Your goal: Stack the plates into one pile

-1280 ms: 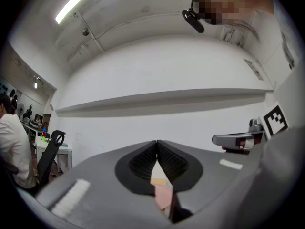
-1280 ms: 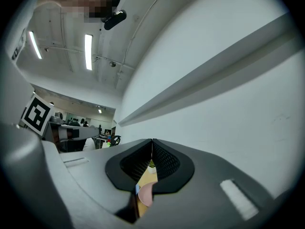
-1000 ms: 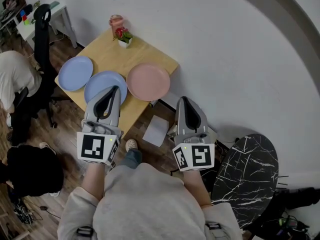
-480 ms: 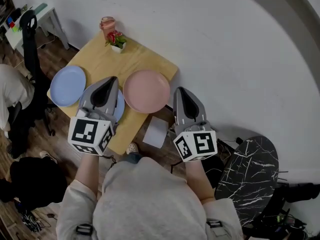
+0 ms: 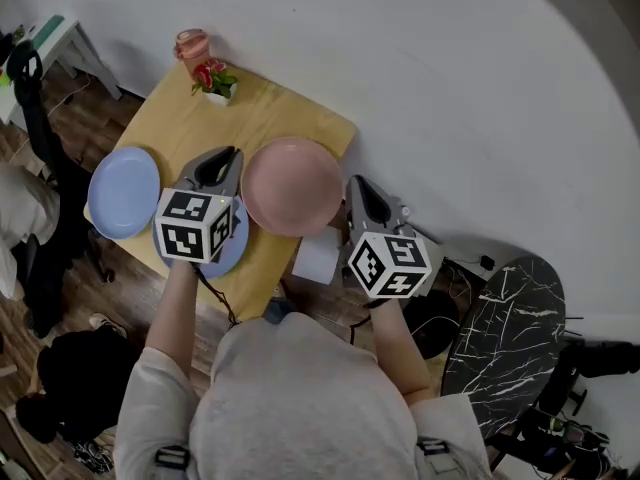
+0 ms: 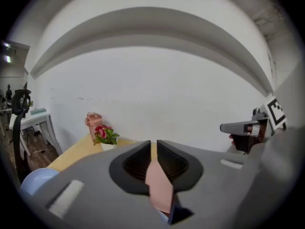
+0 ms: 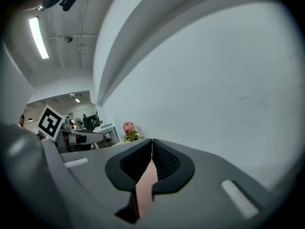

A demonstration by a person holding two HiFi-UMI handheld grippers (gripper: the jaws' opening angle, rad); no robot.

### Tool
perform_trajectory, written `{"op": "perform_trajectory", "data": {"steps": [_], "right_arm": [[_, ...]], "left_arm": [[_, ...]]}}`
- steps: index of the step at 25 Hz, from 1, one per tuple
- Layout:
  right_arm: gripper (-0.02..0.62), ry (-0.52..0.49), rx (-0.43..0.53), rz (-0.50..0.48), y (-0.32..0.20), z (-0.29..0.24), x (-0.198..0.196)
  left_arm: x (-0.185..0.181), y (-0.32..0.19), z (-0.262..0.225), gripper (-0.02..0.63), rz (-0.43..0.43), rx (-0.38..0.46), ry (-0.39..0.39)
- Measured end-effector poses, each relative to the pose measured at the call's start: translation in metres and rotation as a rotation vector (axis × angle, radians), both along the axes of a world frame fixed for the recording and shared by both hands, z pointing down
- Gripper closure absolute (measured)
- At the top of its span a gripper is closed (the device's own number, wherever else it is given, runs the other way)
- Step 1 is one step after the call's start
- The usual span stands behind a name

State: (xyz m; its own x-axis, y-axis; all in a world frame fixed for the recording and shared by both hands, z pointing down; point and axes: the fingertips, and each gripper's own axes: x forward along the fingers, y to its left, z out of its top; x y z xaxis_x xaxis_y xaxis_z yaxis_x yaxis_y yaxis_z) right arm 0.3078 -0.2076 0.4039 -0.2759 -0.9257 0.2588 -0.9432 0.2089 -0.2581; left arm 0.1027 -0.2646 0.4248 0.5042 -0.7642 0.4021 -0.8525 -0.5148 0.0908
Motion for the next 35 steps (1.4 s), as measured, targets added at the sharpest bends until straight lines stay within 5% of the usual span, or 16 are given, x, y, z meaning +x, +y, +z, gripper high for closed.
{"op": "perform_trajectory", "data": {"steps": [11, 20, 35], "right_arm": [[0.584, -0.100, -0.311, 0.158, -0.013, 0.116, 0.024], [0.494, -0.152, -0.480, 0.248, -0.012, 0.181, 0.038], [0.482, -0.198, -0.627, 0.269, -0.003, 0.237, 0.028]], "left_arm": [[0.024, -0.042, 0.113, 0.436, 0.138, -0.243, -0.127], [0.027, -0.058, 0.170, 0.414, 0.156, -0.365, -0.219], [0.021, -0.058, 0.214, 0.423, 0.144, -0.475, -0.331]]}}
